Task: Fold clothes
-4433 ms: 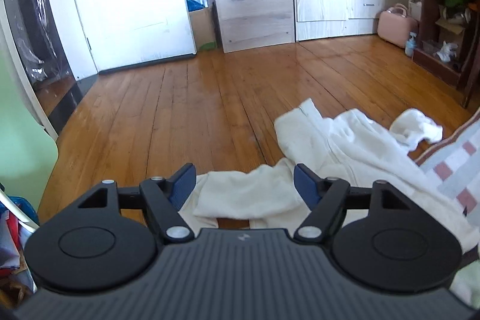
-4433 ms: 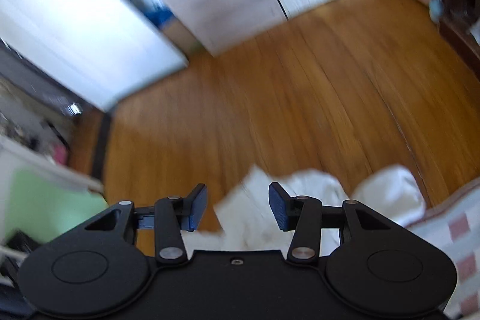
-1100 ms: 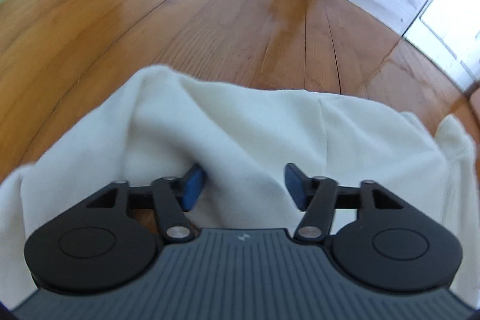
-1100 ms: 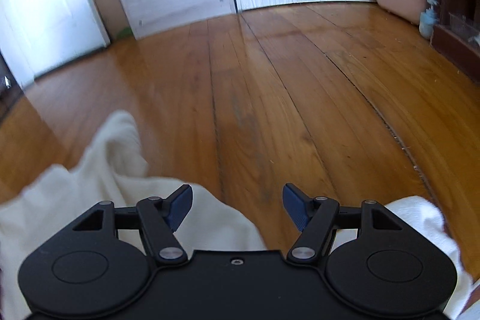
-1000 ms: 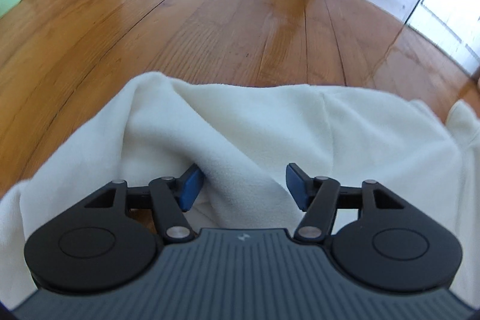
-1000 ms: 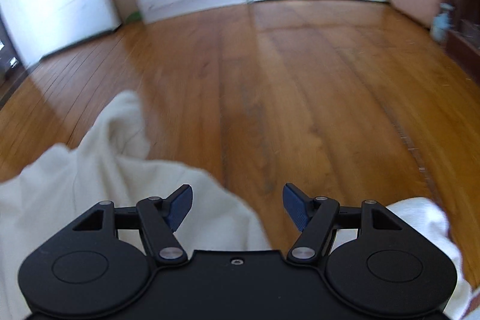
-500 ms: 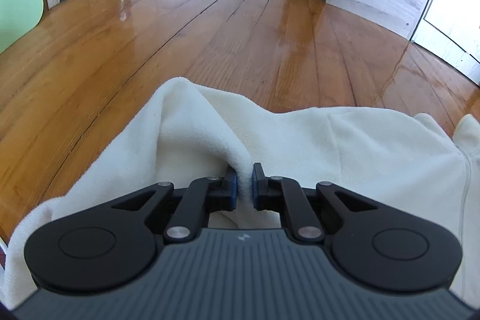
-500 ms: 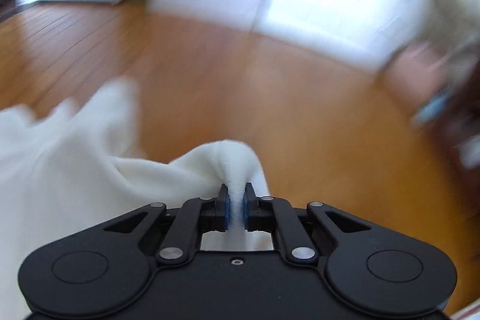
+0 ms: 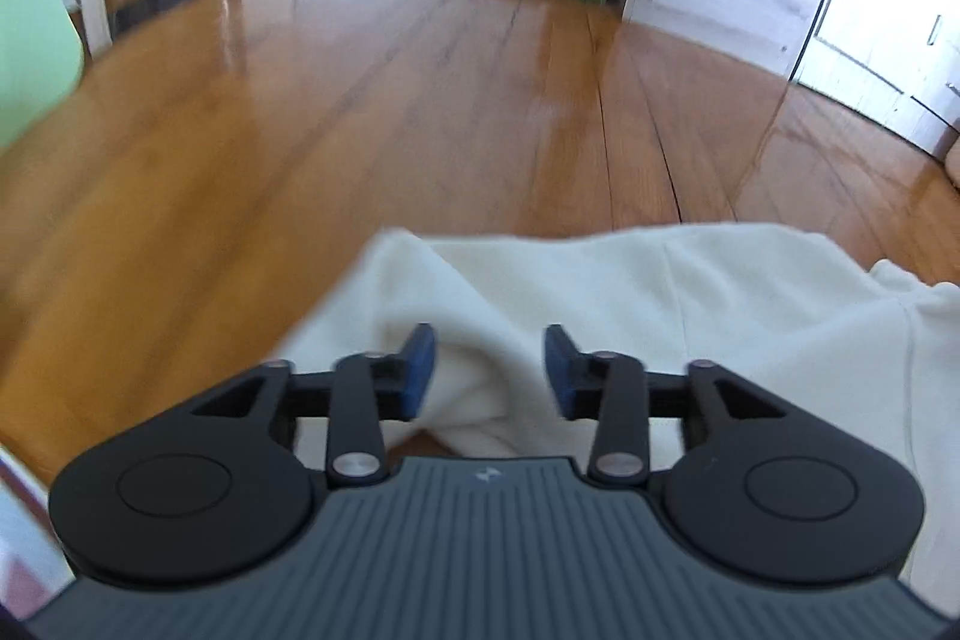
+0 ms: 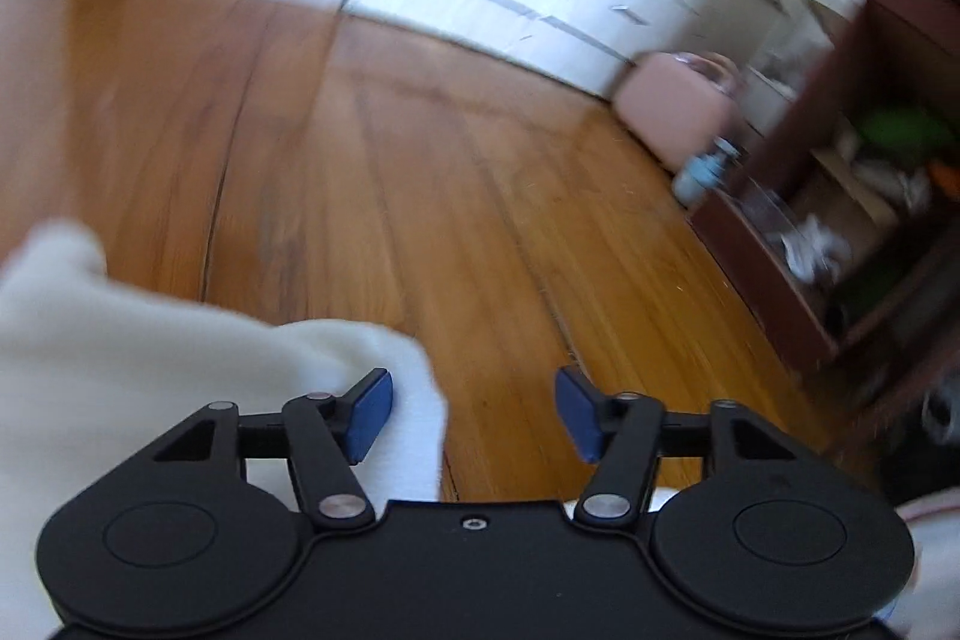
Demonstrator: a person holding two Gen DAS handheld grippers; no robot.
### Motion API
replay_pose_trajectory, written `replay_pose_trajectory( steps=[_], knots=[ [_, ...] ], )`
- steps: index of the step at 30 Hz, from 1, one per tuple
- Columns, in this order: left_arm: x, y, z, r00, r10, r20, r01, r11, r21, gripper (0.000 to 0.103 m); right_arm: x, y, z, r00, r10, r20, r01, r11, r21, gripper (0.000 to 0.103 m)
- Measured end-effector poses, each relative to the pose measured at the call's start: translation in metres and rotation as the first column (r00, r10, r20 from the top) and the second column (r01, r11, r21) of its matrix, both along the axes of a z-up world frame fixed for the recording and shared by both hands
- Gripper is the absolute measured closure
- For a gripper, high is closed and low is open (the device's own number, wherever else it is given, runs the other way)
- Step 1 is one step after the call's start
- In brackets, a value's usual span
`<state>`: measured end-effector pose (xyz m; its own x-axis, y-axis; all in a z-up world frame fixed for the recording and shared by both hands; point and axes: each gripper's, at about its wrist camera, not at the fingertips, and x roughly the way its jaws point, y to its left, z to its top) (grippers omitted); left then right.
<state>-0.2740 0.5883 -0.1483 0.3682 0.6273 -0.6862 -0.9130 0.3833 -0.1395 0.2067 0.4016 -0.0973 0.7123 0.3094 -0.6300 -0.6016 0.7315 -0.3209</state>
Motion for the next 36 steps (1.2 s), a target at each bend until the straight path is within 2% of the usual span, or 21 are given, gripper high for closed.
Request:
replay_pose_trajectory(
  steps=[2, 4, 5, 8, 13, 15, 18, 21, 22, 23, 25, 27, 28, 30, 31, 34, 36],
  knots=[
    [-0.019, -0.008, 0.015, 1.0, -0.007, -0.011, 0.007, 1.0, 0.008, 0.056, -0.009, -0.016, 0.015, 0.997, 0.031, -0.065, -0.022, 0.989, 0.144, 0.036],
    [-0.04, -0.019, 0.019, 0.999, 0.013, -0.035, -0.014, 1.0, -0.003, 0.055, -0.028, -0.029, 0.023, 0.971, 0.185, -0.15, -0.135, 0.946, 0.294, 0.036],
    [-0.052, -0.024, 0.021, 0.999, 0.028, -0.046, -0.029, 1.0, -0.008, 0.054, -0.039, -0.028, 0.022, 0.954, 0.24, -0.178, -0.177, 0.934, 0.309, 0.036],
    [-0.086, -0.045, 0.013, 0.994, 0.103, -0.047, -0.105, 0.993, -0.056, 0.05, -0.081, -0.015, 0.013, 0.894, 0.376, -0.245, -0.295, 0.904, 0.309, 0.036],
    [-0.118, -0.073, -0.017, 0.991, 0.085, -0.099, -0.101, 0.981, -0.166, 0.05, -0.159, 0.002, -0.006, 0.756, 0.542, -0.368, -0.438, 0.836, 0.332, 0.036],
    [-0.112, -0.081, -0.018, 0.983, 0.019, -0.185, -0.041, 0.993, -0.114, 0.05, -0.193, 0.008, -0.009, 0.694, 0.589, -0.413, -0.487, 0.808, 0.333, 0.036],
    [-0.106, -0.09, -0.015, 0.967, -0.036, -0.251, 0.021, 0.998, -0.064, 0.043, -0.239, 0.009, -0.009, 0.602, 0.656, -0.455, -0.573, 0.752, 0.327, 0.036],
    [-0.108, -0.088, -0.014, 0.983, -0.057, -0.175, 0.039, 0.994, -0.1, 0.04, -0.282, 0.004, -0.009, 0.511, 0.728, -0.457, -0.679, 0.668, 0.305, 0.036],
    [-0.106, -0.087, -0.018, 0.983, -0.063, -0.172, 0.043, 0.992, -0.119, 0.033, -0.295, 0.001, -0.009, 0.482, 0.747, -0.457, -0.71, 0.639, 0.296, 0.036],
    [-0.104, -0.087, -0.024, 0.978, -0.069, -0.195, 0.041, 0.989, -0.144, 0.024, -0.306, -0.002, -0.01, 0.458, 0.762, -0.458, -0.735, 0.614, 0.287, 0.036],
    [-0.099, -0.088, -0.036, 0.966, -0.081, -0.245, 0.036, 0.983, -0.18, 0.02, -0.328, -0.009, -0.011, 0.413, 0.785, -0.461, -0.777, 0.568, 0.271, 0.036],
    [-0.094, -0.092, -0.044, 0.943, -0.086, -0.321, 0.046, 0.99, -0.13, 0.02, -0.344, -0.014, -0.011, 0.382, 0.794, -0.472, -0.793, 0.544, 0.273, 0.036],
    [-0.091, -0.092, -0.046, 0.931, -0.091, -0.354, 0.062, 0.994, -0.092, 0.023, -0.352, -0.017, -0.012, 0.368, 0.797, -0.479, -0.8, 0.534, 0.273, 0.036],
    [-0.09, -0.087, -0.046, 0.923, -0.078, -0.378, 0.06, 0.996, -0.059, 0.071, -0.357, -0.021, -0.016, 0.363, 0.797, -0.483, -0.812, 0.525, 0.255, 0.036],
    [-0.095, -0.081, -0.04, 0.929, -0.043, -0.367, 0.029, 0.999, -0.043, 0.098, -0.358, -0.023, -0.018, 0.367, 0.795, -0.484, -0.815, 0.525, 0.245, 0.036],
    [-0.126, -0.065, -0.004, 0.978, 0.075, -0.196, -0.07, 0.997, 0.028, 0.098, -0.356, -0.025, -0.025, 0.393, 0.777, -0.492, -0.807, 0.548, 0.22, 0.036],
    [-0.159, -0.06, 0.03, 0.992, 0.123, -0.023, -0.12, 0.988, 0.098, 0.098, -0.352, -0.026, -0.031, 0.411, 0.763, -0.499, -0.8, 0.564, 0.204, 0.036]
  ],
)
